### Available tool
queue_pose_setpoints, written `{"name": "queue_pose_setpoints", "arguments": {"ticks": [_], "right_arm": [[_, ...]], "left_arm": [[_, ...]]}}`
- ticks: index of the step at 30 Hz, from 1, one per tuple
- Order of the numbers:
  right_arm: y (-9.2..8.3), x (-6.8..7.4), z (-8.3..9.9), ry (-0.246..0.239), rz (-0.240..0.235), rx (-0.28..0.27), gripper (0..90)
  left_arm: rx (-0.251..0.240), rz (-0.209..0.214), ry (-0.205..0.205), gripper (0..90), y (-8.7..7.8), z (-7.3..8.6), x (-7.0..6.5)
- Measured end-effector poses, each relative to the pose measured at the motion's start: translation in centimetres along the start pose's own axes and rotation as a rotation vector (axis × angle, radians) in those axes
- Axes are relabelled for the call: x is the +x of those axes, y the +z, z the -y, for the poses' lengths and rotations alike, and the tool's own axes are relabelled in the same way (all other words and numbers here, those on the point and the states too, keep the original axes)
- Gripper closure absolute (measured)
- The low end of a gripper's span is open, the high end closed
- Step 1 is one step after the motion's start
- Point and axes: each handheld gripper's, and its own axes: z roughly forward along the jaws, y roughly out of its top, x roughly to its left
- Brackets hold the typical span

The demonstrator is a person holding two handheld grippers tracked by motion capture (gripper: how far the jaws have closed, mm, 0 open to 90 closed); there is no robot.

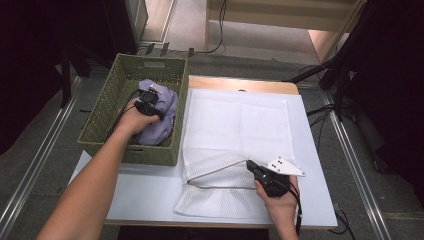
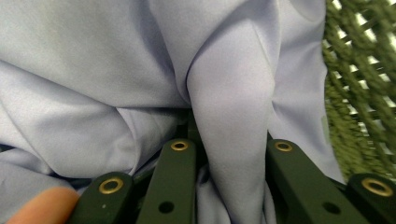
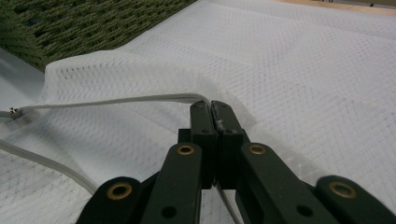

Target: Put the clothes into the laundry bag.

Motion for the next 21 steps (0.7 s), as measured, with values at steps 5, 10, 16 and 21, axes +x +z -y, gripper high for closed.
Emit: {"name": "queue_pose_setpoints", "arguments": {"ticks": [5, 10, 16, 21], "right_arm": [[0.0, -0.1, 0.0, 0.0, 0.001, 0.001, 89.8], [0.0, -0.2, 0.0, -0.004, 0.0, 0.0, 89.7], [0.1, -0.2, 0.0, 0.001, 0.001, 0.001, 89.8], [0.1, -0.2, 0.0, -0.002, 0.0, 0.0, 89.8]], "left_arm": [[-0.056, 0.074, -0.019, 81.0, -0.8, -0.3, -0.3], [-0.139, 0.15, -0.031, 81.0, -2.5, -0.7, -0.5], [-0.224, 0.153, -0.052, 81.1, -4.3, -0.7, -0.3], [-0.295, 0.143, -0.064, 81.1, -5.4, -0.3, -0.2]]}}
